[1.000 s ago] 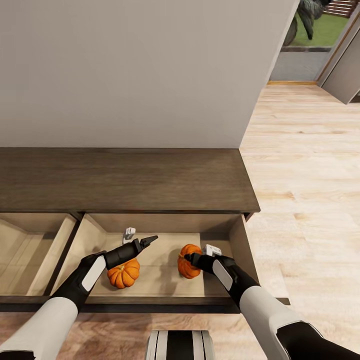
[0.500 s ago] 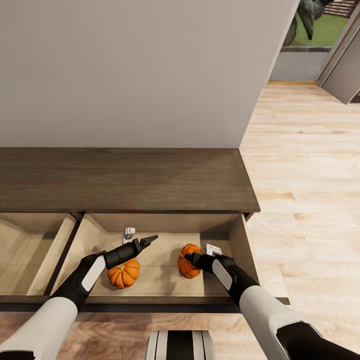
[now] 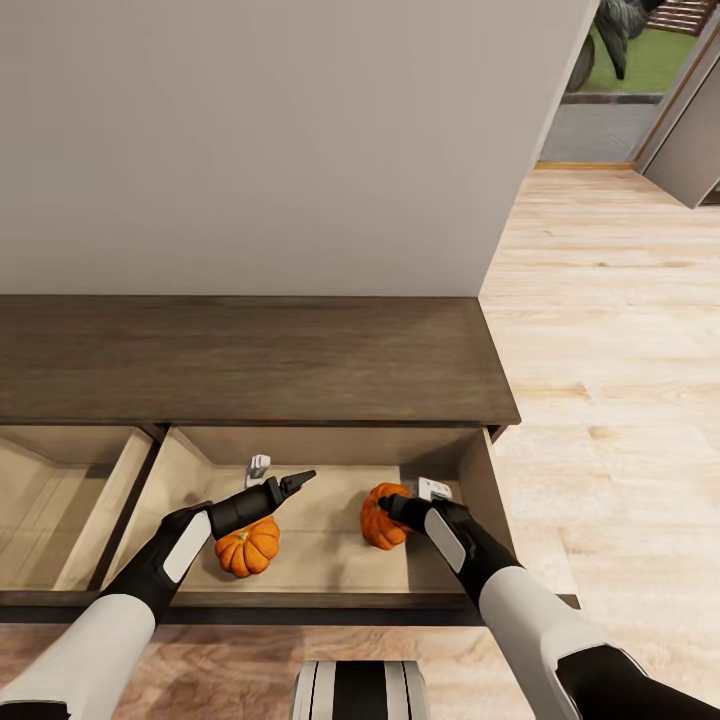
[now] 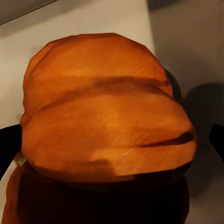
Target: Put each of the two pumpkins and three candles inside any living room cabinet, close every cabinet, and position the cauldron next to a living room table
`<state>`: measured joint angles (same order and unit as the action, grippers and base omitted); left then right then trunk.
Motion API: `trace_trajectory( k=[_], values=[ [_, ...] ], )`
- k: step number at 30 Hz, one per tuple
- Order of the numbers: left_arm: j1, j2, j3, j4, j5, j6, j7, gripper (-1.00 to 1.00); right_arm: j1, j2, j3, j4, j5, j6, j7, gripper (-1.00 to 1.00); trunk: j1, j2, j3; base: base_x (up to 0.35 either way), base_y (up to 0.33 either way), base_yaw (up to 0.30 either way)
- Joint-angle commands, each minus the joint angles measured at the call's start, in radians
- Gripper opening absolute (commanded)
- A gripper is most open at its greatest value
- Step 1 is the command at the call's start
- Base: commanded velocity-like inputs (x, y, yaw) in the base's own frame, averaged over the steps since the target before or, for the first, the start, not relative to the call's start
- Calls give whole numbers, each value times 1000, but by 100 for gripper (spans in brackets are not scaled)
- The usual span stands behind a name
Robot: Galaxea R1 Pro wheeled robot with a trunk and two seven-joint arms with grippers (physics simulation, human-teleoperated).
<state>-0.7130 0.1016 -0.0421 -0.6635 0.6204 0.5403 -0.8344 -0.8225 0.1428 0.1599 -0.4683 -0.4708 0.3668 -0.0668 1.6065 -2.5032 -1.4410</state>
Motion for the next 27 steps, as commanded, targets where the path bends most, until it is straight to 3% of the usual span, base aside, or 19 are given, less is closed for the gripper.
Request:
trace_trajectory(
  k=[1, 15, 27],
  values=[
    [0, 1, -4, 0, 10, 7, 1, 100, 0, -1, 6, 50, 3, 5, -10, 100, 0, 0, -1, 0, 0, 0],
    [0, 0, -4, 1, 10, 7, 1, 100, 0, -3, 3, 49, 1, 7, -14, 100, 0, 0, -1, 0, 0, 0],
    [0, -1, -4, 1, 8, 9, 1, 100, 0, -3, 3, 50, 0, 8, -16, 100, -5, 3, 46, 0, 0, 0]
  ],
)
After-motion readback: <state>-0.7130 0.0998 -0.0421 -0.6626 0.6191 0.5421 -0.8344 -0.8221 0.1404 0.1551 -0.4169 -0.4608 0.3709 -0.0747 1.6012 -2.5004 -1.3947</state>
